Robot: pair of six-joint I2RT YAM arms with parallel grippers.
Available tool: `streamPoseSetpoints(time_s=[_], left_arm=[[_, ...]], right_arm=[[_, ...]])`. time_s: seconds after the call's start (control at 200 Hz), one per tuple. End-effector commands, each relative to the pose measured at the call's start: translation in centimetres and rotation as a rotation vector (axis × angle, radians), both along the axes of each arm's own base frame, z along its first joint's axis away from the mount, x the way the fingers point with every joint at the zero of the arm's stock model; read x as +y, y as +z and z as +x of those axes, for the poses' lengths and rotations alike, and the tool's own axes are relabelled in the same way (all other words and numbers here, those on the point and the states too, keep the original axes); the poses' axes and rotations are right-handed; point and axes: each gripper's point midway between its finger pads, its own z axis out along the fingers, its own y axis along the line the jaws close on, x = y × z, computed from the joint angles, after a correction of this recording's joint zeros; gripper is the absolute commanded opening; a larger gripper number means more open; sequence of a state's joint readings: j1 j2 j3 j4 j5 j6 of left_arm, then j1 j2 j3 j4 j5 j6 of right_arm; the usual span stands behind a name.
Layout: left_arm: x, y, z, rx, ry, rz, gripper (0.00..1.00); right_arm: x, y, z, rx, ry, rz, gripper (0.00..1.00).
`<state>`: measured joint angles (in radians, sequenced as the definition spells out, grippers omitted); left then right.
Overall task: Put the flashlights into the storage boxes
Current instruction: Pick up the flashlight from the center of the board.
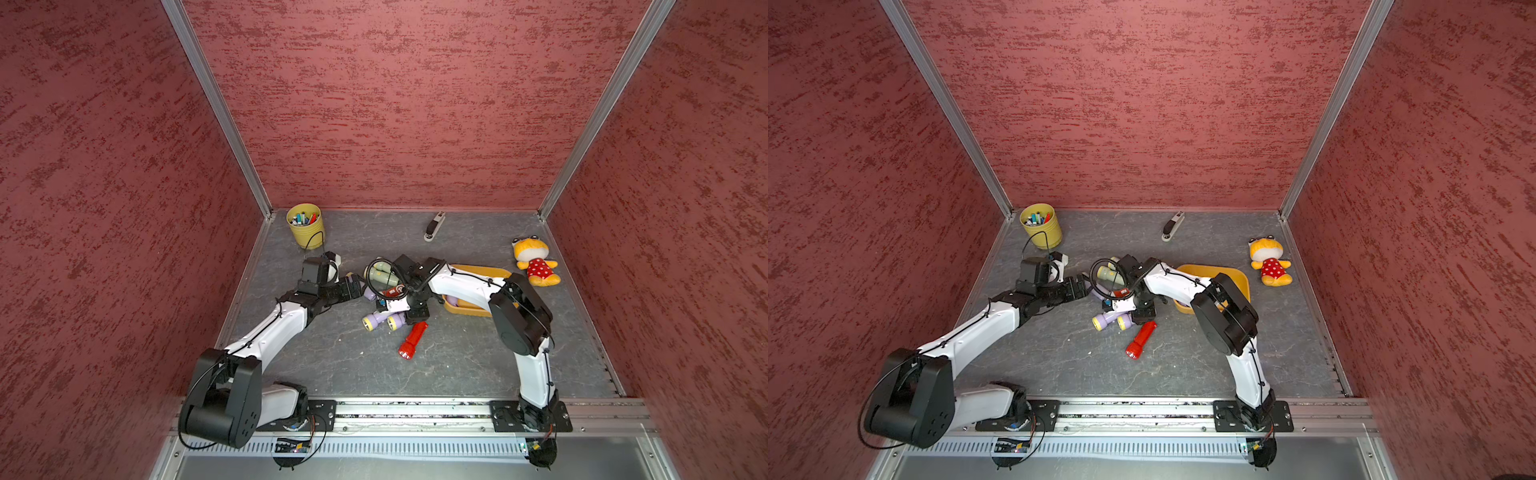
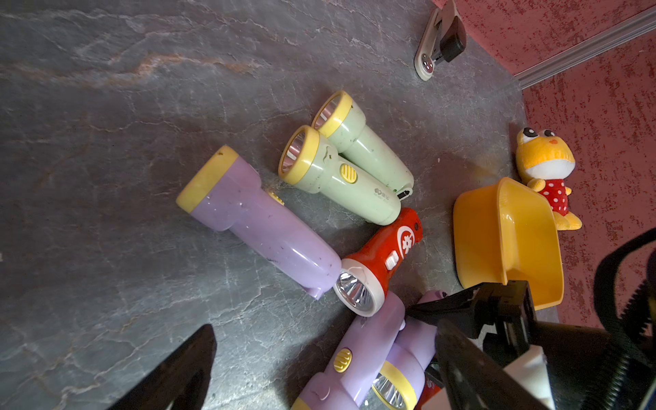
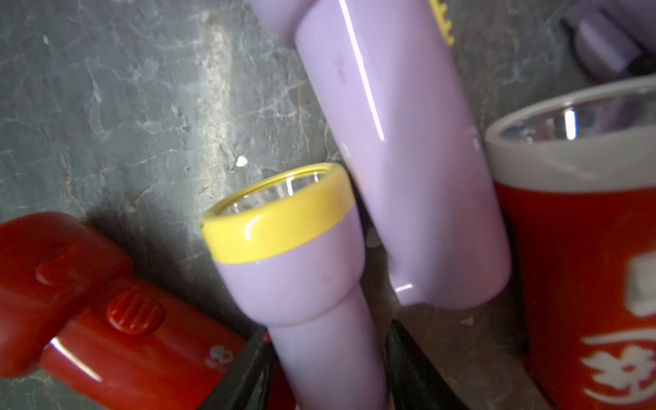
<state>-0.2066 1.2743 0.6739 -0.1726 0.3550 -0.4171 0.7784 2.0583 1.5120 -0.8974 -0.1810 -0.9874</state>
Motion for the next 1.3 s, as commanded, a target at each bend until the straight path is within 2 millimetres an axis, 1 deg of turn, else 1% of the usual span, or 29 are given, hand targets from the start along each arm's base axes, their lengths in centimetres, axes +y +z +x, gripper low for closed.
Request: streamPoseSetpoints(time_s=[0.0,0.195,0.24,0.301,0.331,0.506,0.676,0.812,0.877,0.922,0.982,1.082,1.172,1.297], left_arm=[[0.3,-0.1,0.3,-0.019,0.0,0.014,0.96],[0.3,-0.1,0.3,-0.021,-0.002,0.014,0.96],[0.3,-0.1,0.3,-0.023,-0.002,0.016,0.96],[0.3,-0.1,0.4,-0.024,-0.003,0.017,0.96],[0.2,-0.1,0.4,-0.024,-0.003,0.015,0.96],[0.1,-0.2,0.5,-0.022,-0.007,0.014,0.95],[-0.1,0.3,0.7,-0.038,-0.013,0.019,0.96],[-0.7,0.9,1.0,-0.059,-0.035,0.042,0.95],[-1.2,1.3,1.2,-0.07,-0.051,0.051,0.95],[-1.6,1.5,1.3,-0.078,-0.064,0.055,0.95],[-2.3,1.9,1.5,-0.092,-0.082,0.064,0.95],[-3.7,2.2,1.8,-0.112,-0.116,0.075,0.96],[-5.2,2.4,2.0,-0.129,-0.152,0.078,0.95],[-7.3,2.6,2.1,-0.143,-0.199,0.08,0.96]], right_arm=[[1.4,0.3,-0.1,-0.032,0.211,0.052,0.52],[1.5,0.0,0.3,-0.054,0.22,0.052,0.48],[1.5,0.0,0.4,-0.062,0.223,0.054,0.45],[1.6,0.3,0.6,-0.078,0.227,0.06,0.39],[1.6,0.5,0.6,-0.086,0.227,0.061,0.38],[1.7,1.7,0.8,-0.122,0.235,0.081,0.37],[2.2,4.2,0.7,-0.171,0.226,0.157,0.35],[2.6,6.8,1.2,-0.238,0.178,0.237,0.35],[2.6,8.3,1.4,-0.256,0.14,0.289,0.35],[2.6,9.4,1.8,-0.268,0.091,0.324,0.34],[2.3,10.6,2.9,-0.293,-0.008,0.362,0.33],[1.4,12.3,5.0,-0.317,-0.226,0.418,0.33],[0.1,13.5,6.1,-0.301,-0.415,0.479,0.33],[-2.1,15.1,7.0,-0.26,-0.658,0.592,0.33]])
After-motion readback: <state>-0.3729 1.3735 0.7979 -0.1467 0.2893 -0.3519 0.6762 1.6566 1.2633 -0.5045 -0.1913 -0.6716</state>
